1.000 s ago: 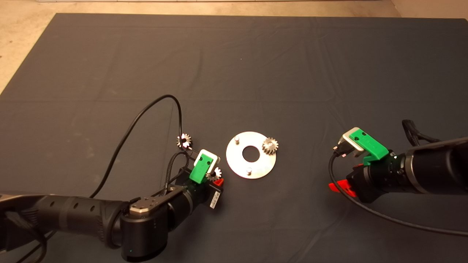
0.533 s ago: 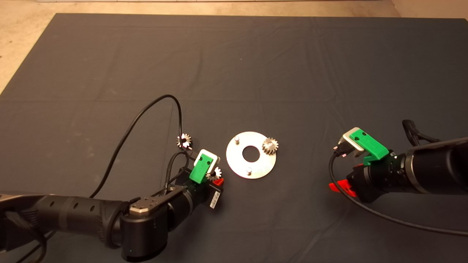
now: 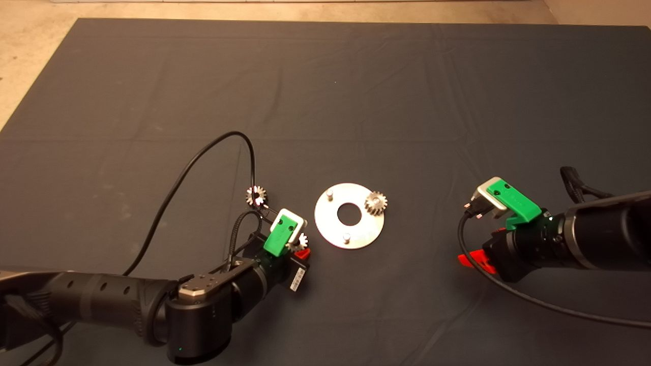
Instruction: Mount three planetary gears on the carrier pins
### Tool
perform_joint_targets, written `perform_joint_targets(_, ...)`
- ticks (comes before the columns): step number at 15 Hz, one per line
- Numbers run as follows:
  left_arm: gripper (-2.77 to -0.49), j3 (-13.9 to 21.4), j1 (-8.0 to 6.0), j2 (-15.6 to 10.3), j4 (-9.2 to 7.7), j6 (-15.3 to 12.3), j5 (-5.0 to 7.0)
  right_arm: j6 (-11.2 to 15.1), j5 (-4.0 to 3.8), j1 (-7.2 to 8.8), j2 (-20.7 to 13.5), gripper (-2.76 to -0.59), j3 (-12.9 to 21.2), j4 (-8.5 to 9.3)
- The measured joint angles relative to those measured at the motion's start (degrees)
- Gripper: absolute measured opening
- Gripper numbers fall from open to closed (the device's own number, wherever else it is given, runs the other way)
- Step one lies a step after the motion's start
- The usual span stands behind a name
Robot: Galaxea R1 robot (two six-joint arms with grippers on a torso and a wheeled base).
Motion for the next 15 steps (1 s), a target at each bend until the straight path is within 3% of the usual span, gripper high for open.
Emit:
perform_joint_targets(1,-2.38,0.0,0.00,0.0,0.00,0.0,0.01,0.0,0.04,0.00,0.0,-1.33,0.0,-0.55)
perform_joint_targets(2,-2.39,0.0,0.00,0.0,0.00,0.0,0.01,0.0,0.56,0.00,0.0,-1.33,0.0,-1.93)
perform_joint_targets(3,-2.39,0.1,0.00,0.0,-0.02,0.0,0.11,0.0,1.58,0.00,0.0,-1.33,0.0,-3.40)
perform_joint_targets(4,-2.39,0.2,0.00,-0.1,-0.07,0.4,0.20,0.0,2.81,0.00,0.0,-1.33,0.0,-4.02)
perform_joint_targets(5,-2.39,0.4,-0.05,-0.3,-0.13,1.1,0.39,0.0,3.57,0.00,0.0,-1.33,0.0,-4.31)
perform_joint_targets(8,-2.45,0.9,-1.83,0.0,-1.77,3.8,1.08,0.0,3.83,0.00,0.0,-1.33,0.0,-4.36)
perform_joint_targets(10,-2.51,1.4,-4.29,0.9,-4.76,5.8,3.24,0.0,3.83,0.00,0.0,-1.33,0.0,-4.36)
perform_joint_targets(12,-2.51,2.8,-5.89,2.6,-6.33,6.9,5.75,0.0,3.88,0.00,0.0,-1.33,0.0,-4.36)
perform_joint_targets(15,-2.53,5.4,-6.08,4.0,-8.13,8.2,7.88,0.0,3.91,0.00,0.0,-1.33,0.0,-4.38)
